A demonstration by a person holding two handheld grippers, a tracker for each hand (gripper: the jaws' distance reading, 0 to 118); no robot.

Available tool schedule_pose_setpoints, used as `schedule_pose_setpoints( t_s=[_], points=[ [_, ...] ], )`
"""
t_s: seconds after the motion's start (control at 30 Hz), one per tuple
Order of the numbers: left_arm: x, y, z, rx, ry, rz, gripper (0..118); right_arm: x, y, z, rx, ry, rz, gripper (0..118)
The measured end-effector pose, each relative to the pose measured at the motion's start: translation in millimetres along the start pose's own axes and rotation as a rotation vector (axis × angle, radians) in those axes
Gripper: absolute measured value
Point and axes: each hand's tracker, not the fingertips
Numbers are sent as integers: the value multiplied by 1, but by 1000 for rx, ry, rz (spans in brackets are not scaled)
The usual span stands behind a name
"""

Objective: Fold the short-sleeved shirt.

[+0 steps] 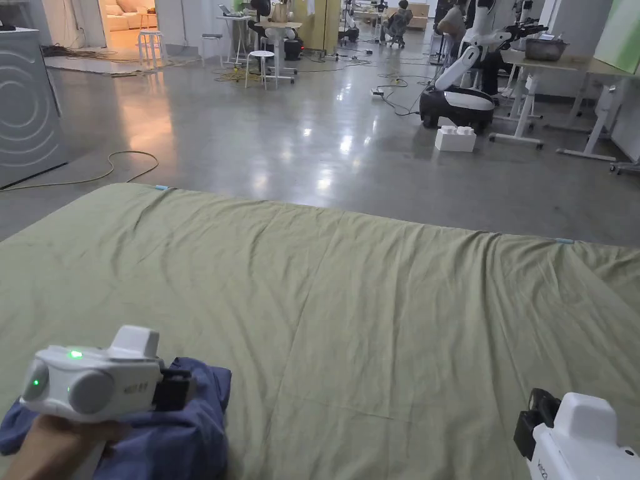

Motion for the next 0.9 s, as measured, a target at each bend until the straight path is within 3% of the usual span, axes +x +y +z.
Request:
schedule_pose_setpoints(
  t_s=[0.2,0.4,0.47,0.57,0.63,0.67,0.7,0.77,0.9],
  points=[
    [10,-33,-34,-18,1,14,78,-12,-8,-5,-29,23,13,2],
    [30,-62,-72,-88,119,-34,74,-20,-13,-5,-49,35,26,2],
    [33,-74,-83,-142,91,-20,62,-23,-14,-5,-54,36,32,2],
    [35,-86,-86,-140,111,-24,57,-24,-16,-6,-60,39,35,2],
    [34,-85,-83,-124,106,-4,46,-26,-17,-7,-63,39,36,2],
    [31,-83,-85,-121,113,1,22,-26,-17,-7,-65,41,37,2],
    [28,-82,-83,-112,145,-6,11,-27,-17,-7,-66,43,37,2],
    [16,-78,-75,-103,68,74,11,-28,-16,-6,-64,46,40,2],
    [-1,-64,-38,60,49,111,10,-28,-13,-4,-53,49,46,2]
  ],
)
